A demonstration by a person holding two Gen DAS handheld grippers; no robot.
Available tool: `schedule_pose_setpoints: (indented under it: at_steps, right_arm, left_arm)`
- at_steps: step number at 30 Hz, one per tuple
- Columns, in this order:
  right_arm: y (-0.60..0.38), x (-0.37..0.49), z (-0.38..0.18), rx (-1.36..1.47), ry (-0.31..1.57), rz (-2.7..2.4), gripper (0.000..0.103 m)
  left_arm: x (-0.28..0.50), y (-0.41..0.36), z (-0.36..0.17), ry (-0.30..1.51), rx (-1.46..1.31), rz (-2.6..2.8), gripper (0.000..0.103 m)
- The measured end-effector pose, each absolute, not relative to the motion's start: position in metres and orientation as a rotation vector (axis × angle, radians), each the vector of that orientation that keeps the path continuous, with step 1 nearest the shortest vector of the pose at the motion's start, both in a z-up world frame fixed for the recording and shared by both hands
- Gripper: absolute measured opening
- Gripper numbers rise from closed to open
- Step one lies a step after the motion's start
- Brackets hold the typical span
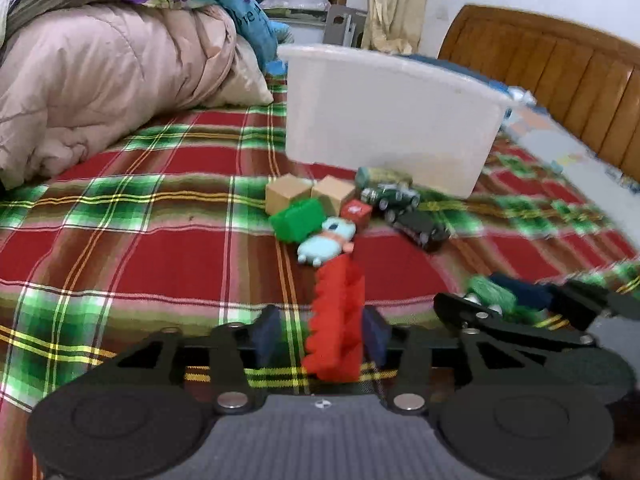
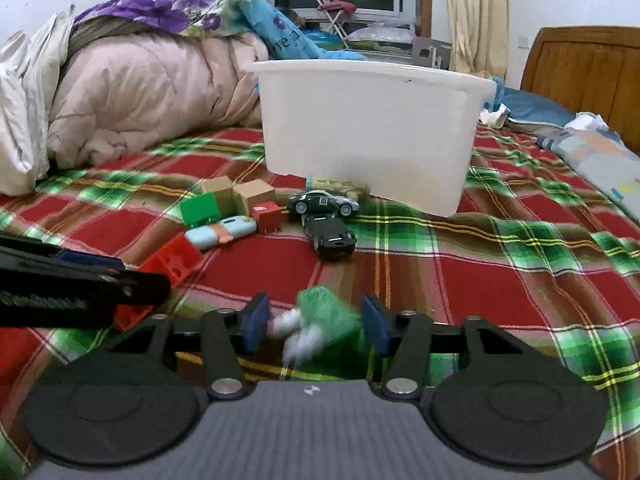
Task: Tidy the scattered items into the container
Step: 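Grasp the green printed toy with the right tool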
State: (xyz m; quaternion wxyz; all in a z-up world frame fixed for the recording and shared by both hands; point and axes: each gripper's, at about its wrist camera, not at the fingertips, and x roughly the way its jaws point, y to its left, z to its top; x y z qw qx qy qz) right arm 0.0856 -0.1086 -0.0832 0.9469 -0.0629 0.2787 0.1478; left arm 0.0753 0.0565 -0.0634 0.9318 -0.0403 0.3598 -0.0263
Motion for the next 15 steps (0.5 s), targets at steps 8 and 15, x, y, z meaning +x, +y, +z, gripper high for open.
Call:
schedule_pose_setpoints:
  at_steps: [8,15]
  right_arm:
    - [-0.128,0.072,-0.071,-0.137,0.504,0.291,0.074]
    - [-0.134,0.079,-0.077,-0.115,0.541,0.398,0.056]
  left_arm:
    - [0.068,0.056,-0.061,0.697,-0.105,-0.131,0.052]
    - [0.075,0.056,-0.07,0.758,-0.112,-0.176,0.025]
